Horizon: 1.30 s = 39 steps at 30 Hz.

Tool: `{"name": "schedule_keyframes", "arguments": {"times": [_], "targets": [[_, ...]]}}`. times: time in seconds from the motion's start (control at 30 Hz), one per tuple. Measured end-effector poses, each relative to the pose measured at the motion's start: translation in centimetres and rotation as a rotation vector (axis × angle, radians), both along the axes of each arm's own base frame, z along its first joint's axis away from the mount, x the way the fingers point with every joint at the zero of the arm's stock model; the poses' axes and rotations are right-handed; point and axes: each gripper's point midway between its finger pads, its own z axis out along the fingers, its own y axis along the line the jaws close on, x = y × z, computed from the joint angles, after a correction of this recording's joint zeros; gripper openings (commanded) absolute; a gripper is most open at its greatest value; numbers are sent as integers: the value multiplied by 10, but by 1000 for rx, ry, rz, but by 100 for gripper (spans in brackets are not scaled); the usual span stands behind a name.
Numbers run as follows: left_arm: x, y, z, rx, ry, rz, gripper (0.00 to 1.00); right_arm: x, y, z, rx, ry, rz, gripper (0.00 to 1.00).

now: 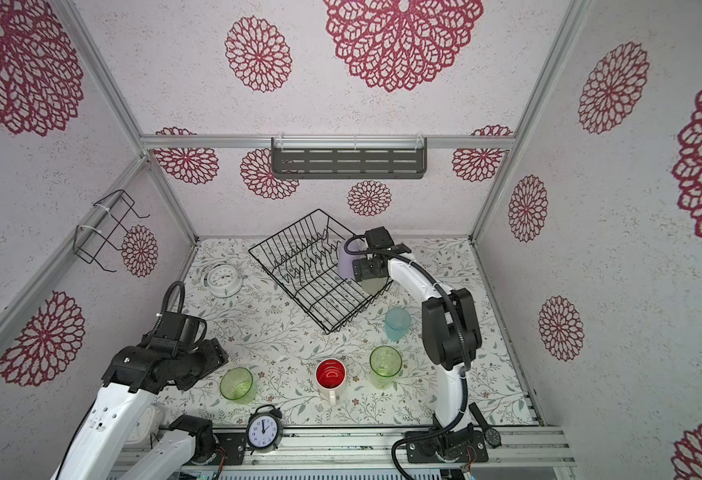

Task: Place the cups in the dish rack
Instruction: 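Lower the pale green cup into the rack while the left gripper reaches forward, then grasp the clear green cup with the left gripper and lift it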

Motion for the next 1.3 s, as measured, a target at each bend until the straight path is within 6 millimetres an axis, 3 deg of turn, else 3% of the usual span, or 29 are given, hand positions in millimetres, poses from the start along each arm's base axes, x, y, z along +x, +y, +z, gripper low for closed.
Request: {"name": "schedule_keyframes", "arguments": {"times": [0.2,0.3,0.53,0.6,0.7,0.77,1.13,1.3], "targets": [[-19,-1,-11,-31,57,27,64,-24,3,52,141,-105,-1,99],[-27,-5,-26,-51,110,34,62,-39,3,66,200,-135,3,99],[-38,-16,-46,-62,183,11,60,-62,-1,66,248,-134,-1,99],[-37,-17,-49,-46,201,6,50,-66,-2,64,252,-129,-4,99],[-36,-17,-55,-16,243,5,49,-70,-2,66,259,-132,1,99],[-35,-16,-59,1,268,18,36,-71,-2,70,265,-142,3,99],[-30,-19,-80,-18,256,73,34,-69,2,79,294,-168,13,99],[-24,-33,-92,-38,272,34,20,-70,1,85,299,-180,15,99]]}}
